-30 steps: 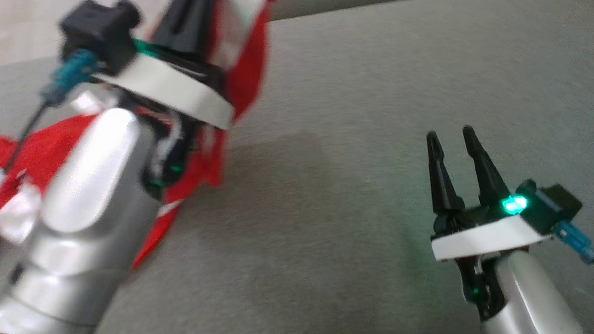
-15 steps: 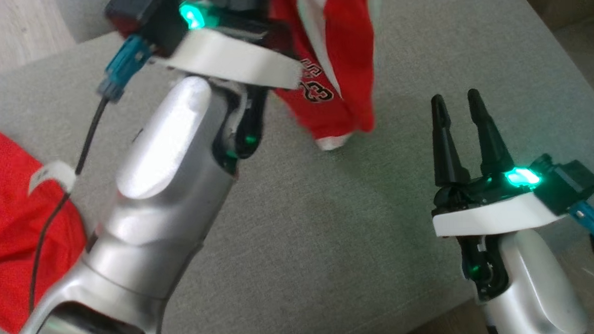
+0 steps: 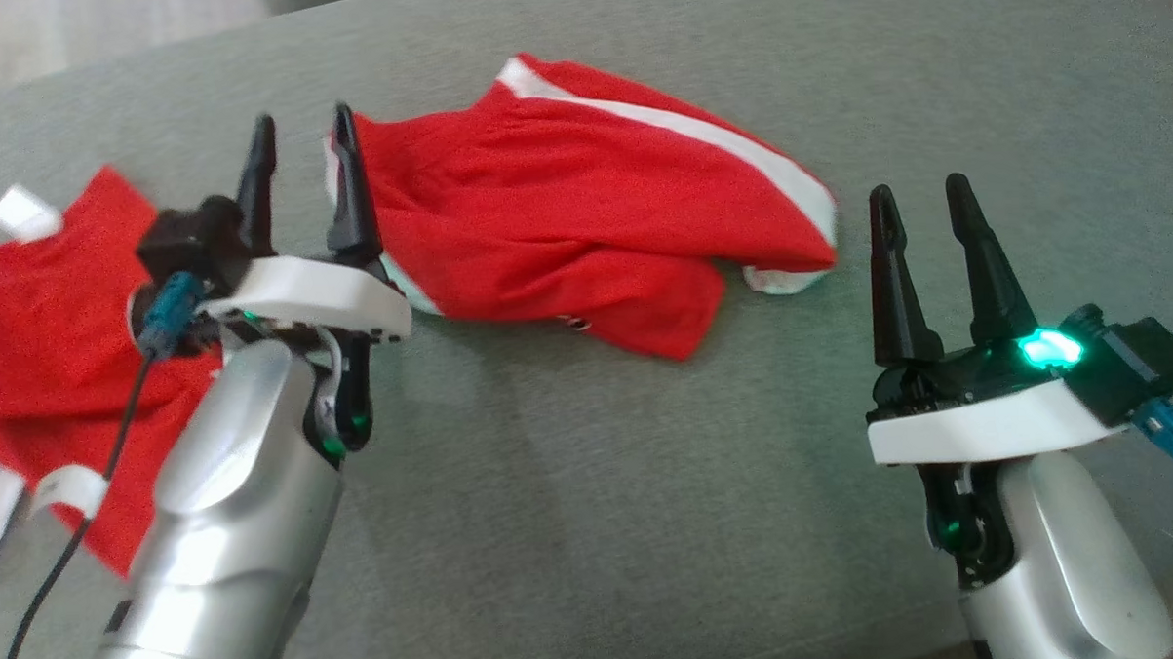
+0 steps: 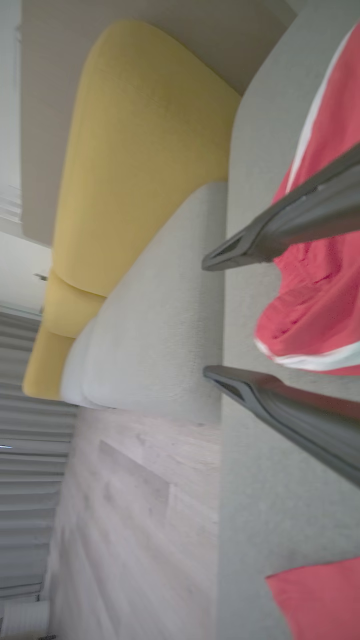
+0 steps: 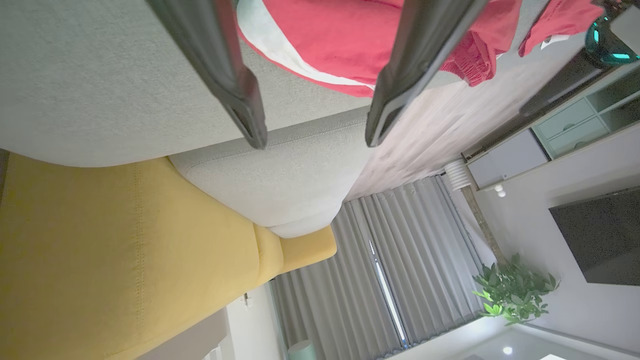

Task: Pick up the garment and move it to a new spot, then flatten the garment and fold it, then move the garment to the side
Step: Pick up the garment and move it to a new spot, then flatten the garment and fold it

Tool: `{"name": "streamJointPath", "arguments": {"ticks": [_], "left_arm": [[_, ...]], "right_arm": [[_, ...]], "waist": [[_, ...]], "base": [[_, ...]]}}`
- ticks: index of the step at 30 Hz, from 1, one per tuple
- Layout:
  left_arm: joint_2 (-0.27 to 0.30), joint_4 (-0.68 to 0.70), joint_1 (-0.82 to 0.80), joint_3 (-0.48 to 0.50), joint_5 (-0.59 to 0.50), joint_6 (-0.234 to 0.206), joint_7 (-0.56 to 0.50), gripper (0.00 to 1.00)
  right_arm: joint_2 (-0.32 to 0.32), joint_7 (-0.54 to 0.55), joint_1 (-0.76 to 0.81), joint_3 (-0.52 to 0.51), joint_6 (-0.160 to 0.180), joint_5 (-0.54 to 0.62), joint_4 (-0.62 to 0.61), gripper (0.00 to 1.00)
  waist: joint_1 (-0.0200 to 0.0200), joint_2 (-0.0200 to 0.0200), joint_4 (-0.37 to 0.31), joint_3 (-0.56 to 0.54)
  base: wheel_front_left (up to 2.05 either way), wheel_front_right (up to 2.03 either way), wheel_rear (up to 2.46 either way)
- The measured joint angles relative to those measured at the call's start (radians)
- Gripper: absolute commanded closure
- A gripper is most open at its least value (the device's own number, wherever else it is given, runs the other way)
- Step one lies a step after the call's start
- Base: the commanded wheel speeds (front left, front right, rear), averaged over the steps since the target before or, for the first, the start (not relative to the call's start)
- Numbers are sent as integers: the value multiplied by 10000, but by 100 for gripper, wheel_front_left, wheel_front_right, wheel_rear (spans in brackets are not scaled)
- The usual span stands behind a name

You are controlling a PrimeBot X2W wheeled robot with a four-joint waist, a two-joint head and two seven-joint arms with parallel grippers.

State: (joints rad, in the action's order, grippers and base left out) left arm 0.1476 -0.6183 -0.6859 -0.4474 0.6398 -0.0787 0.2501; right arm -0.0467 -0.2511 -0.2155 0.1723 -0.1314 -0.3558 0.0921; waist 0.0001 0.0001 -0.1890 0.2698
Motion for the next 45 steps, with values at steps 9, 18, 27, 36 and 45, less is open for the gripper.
{"name": "streamJointPath", "arguments": {"ticks": [9,18,27,36,45], "left_arm": [[128,2644,2185,1264,-2278,585,65,0],[-151,4383,5238,1988,-3785,621,65,0],[-782,4920,6062,2566,-4171,817,65,0],[-945,4886,6012,2581,-4403,1114,65,0],[-968,4671,5631,2546,-4401,1229,65,0]], "right_arm": [[0,0,143,-127,0,763,412,0],[0,0,1102,-157,0,1030,978,0],[2,0,1302,-54,0,1402,1335,0],[0,12,1178,384,0,1444,3340,0],[-4,61,-170,788,0,825,5097,0]], "waist": [[0,0,1105,-344],[-2,0,1808,-1159],[-2,0,2191,-1463],[0,0,2310,-1227],[0,0,2727,-893]], "base": [[0,0,0],[0,0,0],[0,0,0],[0,0,0],[0,0,0]]}}
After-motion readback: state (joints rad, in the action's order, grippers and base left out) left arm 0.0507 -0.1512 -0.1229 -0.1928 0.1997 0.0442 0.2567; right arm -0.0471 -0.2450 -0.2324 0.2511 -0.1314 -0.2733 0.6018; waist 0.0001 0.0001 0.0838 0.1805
